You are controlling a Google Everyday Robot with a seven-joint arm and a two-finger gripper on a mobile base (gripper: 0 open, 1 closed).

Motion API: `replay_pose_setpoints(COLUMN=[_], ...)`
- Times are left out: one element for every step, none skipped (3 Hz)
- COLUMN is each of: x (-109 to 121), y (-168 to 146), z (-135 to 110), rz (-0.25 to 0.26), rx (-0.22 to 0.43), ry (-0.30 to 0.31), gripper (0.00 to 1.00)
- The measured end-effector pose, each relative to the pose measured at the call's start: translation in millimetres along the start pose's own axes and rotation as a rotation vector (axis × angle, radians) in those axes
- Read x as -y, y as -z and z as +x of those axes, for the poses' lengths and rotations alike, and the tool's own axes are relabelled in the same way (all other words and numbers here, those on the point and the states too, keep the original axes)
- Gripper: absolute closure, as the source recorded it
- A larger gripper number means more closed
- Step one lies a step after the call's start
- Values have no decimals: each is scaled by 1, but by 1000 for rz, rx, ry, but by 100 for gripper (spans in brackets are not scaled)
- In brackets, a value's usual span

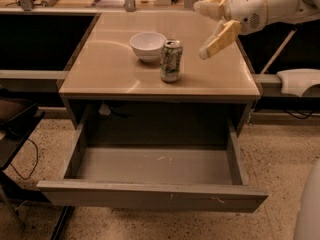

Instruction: Place 7up can into top drawer

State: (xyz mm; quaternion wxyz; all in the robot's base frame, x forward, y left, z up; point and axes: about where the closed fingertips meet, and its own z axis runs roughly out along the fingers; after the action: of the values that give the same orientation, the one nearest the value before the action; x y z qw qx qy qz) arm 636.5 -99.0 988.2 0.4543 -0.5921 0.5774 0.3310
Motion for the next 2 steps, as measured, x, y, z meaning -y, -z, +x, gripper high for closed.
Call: replay_pose_setpoints(x=[26,27], y=[-65,-69], z=[28,29], rz=[-45,-48], rx=[-83,-81], ry=[17,18], gripper=[0,0])
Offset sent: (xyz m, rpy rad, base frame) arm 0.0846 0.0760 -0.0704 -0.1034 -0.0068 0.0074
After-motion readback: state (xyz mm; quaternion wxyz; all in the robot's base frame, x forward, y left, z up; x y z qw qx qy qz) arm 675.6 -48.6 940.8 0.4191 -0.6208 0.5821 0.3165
